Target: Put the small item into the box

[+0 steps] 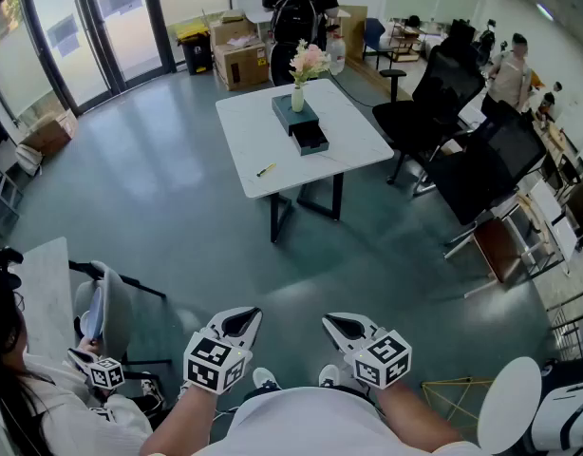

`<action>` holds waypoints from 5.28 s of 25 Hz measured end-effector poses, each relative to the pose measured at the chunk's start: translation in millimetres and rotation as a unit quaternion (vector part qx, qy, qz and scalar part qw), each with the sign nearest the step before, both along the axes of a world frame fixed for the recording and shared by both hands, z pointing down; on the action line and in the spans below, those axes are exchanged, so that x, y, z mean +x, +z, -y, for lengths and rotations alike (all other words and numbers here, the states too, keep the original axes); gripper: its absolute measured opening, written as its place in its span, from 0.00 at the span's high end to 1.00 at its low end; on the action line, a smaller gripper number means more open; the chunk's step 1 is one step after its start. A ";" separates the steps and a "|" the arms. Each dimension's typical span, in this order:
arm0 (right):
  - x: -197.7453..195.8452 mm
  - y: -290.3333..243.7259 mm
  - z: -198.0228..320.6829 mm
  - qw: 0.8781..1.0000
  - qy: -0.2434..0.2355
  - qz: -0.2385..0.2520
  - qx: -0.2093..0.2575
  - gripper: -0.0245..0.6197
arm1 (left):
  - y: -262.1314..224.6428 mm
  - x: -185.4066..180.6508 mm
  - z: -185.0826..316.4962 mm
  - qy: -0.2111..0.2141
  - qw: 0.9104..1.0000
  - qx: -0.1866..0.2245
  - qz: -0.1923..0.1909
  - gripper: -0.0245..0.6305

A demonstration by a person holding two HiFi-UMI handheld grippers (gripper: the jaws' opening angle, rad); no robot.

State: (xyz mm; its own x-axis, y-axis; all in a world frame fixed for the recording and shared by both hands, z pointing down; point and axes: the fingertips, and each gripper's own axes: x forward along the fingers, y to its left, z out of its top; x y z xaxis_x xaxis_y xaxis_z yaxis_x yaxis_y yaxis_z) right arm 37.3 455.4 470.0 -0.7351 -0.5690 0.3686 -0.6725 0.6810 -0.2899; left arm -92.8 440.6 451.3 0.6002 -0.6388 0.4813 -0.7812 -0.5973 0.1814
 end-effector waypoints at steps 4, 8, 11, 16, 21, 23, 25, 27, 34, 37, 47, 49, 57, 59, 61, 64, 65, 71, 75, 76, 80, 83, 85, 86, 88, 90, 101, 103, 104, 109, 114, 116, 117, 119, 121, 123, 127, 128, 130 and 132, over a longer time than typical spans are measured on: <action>-6.6 -8.4 -0.9 1.000 0.000 0.000 0.003 0.94 | -8.3 -6.4 0.5 -0.002 1.000 0.002 0.001 0.94; -8.7 -15.9 -1.1 1.000 0.001 0.011 0.011 0.94 | -7.1 -5.0 -0.5 0.004 1.000 -0.002 0.008 0.94; -13.6 -14.3 2.6 1.000 0.000 0.018 0.007 0.94 | 7.4 -1.3 -0.5 0.019 0.999 -0.029 0.014 0.94; -23.4 -3.8 6.6 1.000 0.010 0.004 -0.008 0.94 | 18.5 -3.7 -4.2 0.041 0.998 -0.047 0.016 0.94; -28.5 4.4 8.7 0.999 0.043 -0.001 -0.014 0.94 | 25.3 -16.4 -0.4 0.053 0.998 -0.036 0.015 0.94; -30.7 6.9 5.0 0.998 0.054 -0.004 -0.015 0.94 | 30.0 -24.3 3.5 0.054 0.998 -0.034 0.019 0.94; -31.8 9.9 3.0 0.998 0.063 -0.011 -0.022 0.94 | 33.2 -32.6 8.6 0.051 0.998 -0.040 0.020 0.94; -30.4 14.4 4.3 0.997 0.067 -0.016 -0.033 0.94 | 35.3 -36.6 12.7 0.052 0.997 -0.047 0.015 0.94; -23.4 22.3 57.0 0.998 0.059 -0.012 -0.029 0.94 | 44.7 -34.8 59.6 0.040 0.998 -0.043 0.022 0.94; -15.9 18.0 92.9 0.999 0.043 -0.010 -0.019 0.94 | 33.3 -22.3 85.3 0.032 0.999 -0.031 0.027 0.94; 34.4 8.7 209.5 1.000 0.001 0.008 0.001 0.94 | 18.8 35.7 198.9 -0.017 0.999 -0.024 0.031 0.94; 47.4 10.7 221.4 1.000 -0.006 0.007 0.001 0.94 | 21.7 54.9 209.4 -0.015 0.999 -0.026 0.035 0.94; 82.4 15.1 257.9 1.000 -0.008 0.007 -0.006 0.94 | 24.6 101.7 244.8 0.010 0.998 -0.031 0.055 0.94; 84.9 21.1 266.7 1.000 -0.005 0.011 -0.015 0.94 | 25.5 99.7 257.3 0.000 0.998 -0.035 0.052 0.94; 84.1 24.4 274.7 1.000 -0.007 0.012 -0.018 0.94 | 26.9 97.9 268.3 -0.005 0.998 -0.035 0.050 0.94; 83.4 23.7 287.7 1.000 -0.012 0.010 -0.011 0.94 | 30.4 98.5 284.2 -0.007 0.998 -0.034 0.052 0.94; 83.6 23.3 292.6 1.000 -0.012 0.009 -0.009 0.94 | 31.3 98.7 290.4 -0.008 0.998 -0.034 0.050 0.94; 87.9 29.7 336.6 1.000 -0.006 -0.013 -0.014 0.94 | 36.0 94.5 341.8 -0.012 0.999 -0.041 0.029 0.94; 83.1 30.6 379.1 1.000 -0.001 -0.026 -0.015 0.94 | 38.4 77.3 383.7 -0.012 0.999 -0.037 0.038 0.94; 80.0 31.8 388.9 0.999 -0.002 -0.028 -0.018 0.94 | 39.2 72.8 394.1 -0.014 0.999 -0.039 0.036 0.94; 65.4 43.1 427.5 0.998 -0.006 -0.042 -0.044 0.94 | 39.9 52.8 438.5 -0.016 0.999 -0.038 0.034 0.94; 55.6 47.7 455.9 0.997 -0.005 -0.052 -0.058 0.94 | 43.0 37.8 468.4 -0.016 0.998 -0.042 0.037 0.94; 45.1 48.4 473.2 0.996 -0.013 -0.062 -0.058 0.94 | 48.7 27.3 482.6 -0.018 0.998 -0.050 0.035 0.94; 38.5 48.6 482.8 0.996 -0.017 -0.067 -0.057 0.94 | 51.5 21.3 490.1 -0.018 0.998 -0.052 0.035 0.94; 23.9 48.6 501.4 0.995 -0.027 -0.075 -0.058 0.94 | 55.6 8.0 504.6 -0.021 0.998 -0.056 0.035 0.94; 9.1 49.2 517.0 0.994 -0.034 -0.082 -0.062 0.94 | 58.6 -6.6 517.4 -0.027 0.997 -0.060 0.033 0.94; -34.7 62.0 582.2 0.989 -0.065 -0.112 -0.064 0.94 | 76.1 -56.3 551.4 -0.060 0.995 -0.075 0.033 0.94; -46.8 68.8 588.9 0.986 -0.092 -0.126 -0.059 0.94 | 81.4 -64.4 551.6 -0.075 0.993 -0.080 0.034 0.94; -53.4 72.1 591.9 0.984 -0.108 -0.134 -0.056 0.94 | 84.3 -67.8 551.1 -0.084 0.992 -0.084 0.034 0.94; -88.4 88.6 603.7 0.961 -0.209 -0.180 -0.030 0.94 | 92.8 -87.0 549.7 -0.148 0.984 -0.093 0.032 0.94; -112.7 126.3 602.1 0.903 -0.339 -0.263 0.000 0.94 | 102.5 -92.7 549.3 -0.207 0.971 -0.119 0.029 0.94; -121.1 143.7 598.4 0.868 -0.392 -0.303 0.028 0.94 | 104.0 -91.9 549.8 -0.223 0.966 -0.125 0.029 0.94; -125.3 151.9 597.8 0.851 -0.414 -0.319 0.044 0.93 | 104.8 -91.4 550.0 -0.231 0.964 -0.128 0.029 0.94; -133.0 167.2 598.7 0.821 -0.449 -0.345 0.073 0.93 | 107.2 -89.8 550.1 -0.244 0.960 -0.134 0.030 0.94; -138.0 183.5 601.2 0.791 -0.477 -0.371 0.093 0.93 | 110.6 -88.7 548.6 -0.250 0.957 -0.141 0.037 0.94; -139.7 201.7 602.0 0.758 -0.506 -0.398 0.103 0.92 | 113.1 -88.1 544.8 -0.260 0.953 -0.148 0.039 0.94; -148.5 226.9 602.0 0.708 -0.550 -0.426 0.123 0.76 | 119.9 -89.4 535.2 -0.278 0.946 -0.162 0.039 0.94; -152.5 230.0 603.8 0.702 -0.555 -0.428 0.130 0.76 | 121.8 -89.5 534.0 -0.279 0.945 -0.165 0.040 0.94; -159.3 234.6 606.7 0.692 -0.562 -0.431 0.136 0.76 | 124.4 -88.4 531.6 -0.280 0.944 -0.169 0.040 0.94; -163.6 238.9 607.8 0.684 -0.571 -0.434 0.136 0.76 | 125.6 -87.4 528.2 -0.283 0.943 -0.173 0.036 0.94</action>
